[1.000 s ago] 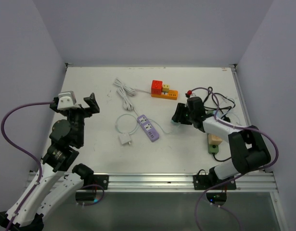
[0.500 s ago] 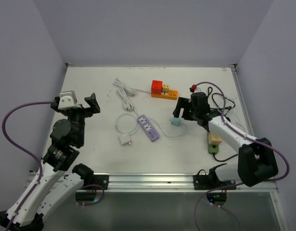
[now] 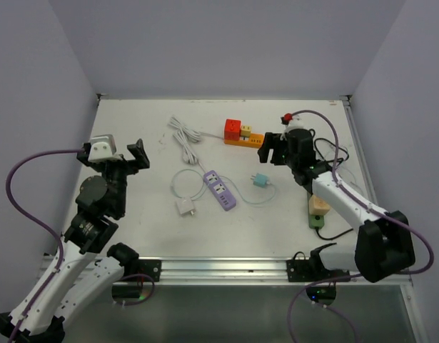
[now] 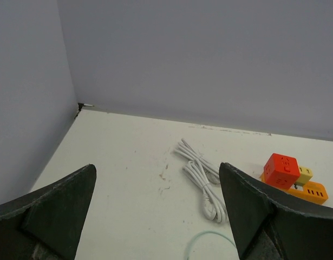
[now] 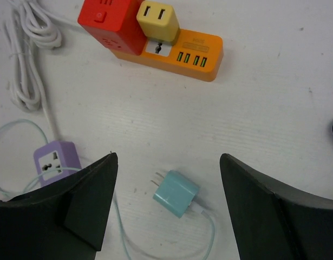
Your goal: Pull the plug off the socket
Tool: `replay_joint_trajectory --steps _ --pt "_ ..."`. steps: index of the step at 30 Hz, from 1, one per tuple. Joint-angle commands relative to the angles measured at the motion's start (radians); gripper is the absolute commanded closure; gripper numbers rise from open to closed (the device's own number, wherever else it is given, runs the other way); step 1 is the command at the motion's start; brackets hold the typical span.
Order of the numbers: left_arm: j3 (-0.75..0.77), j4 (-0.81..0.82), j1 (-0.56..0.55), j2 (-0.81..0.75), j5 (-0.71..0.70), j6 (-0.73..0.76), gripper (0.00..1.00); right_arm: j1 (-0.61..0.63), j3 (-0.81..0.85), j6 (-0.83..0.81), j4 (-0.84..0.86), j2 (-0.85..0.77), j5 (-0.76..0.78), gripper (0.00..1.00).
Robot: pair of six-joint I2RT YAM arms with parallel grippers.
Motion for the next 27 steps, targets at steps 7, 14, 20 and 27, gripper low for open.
replay_joint_trajectory --steps 7,14,20,27 --pt "0.022 0.007 0.004 0.006 0.008 0.007 0.0 -0.003 0.227 -0.383 0.237 0.333 -0.101 0.08" --pt "0.024 0.005 0.002 0.011 0.019 0.007 0.0 -0.029 0.366 -0.626 0.229 0.499 -0.164 0.02" --pt "0.027 0.007 -0.005 0.021 0.042 0.004 0.0 -0.142 0.465 -0.609 0.188 0.588 -0.475 0.05" --pt "0.033 0.001 -0.005 0.029 0.057 0.004 0.0 -0.169 0.626 -0.678 0.027 0.717 -0.595 0.11"
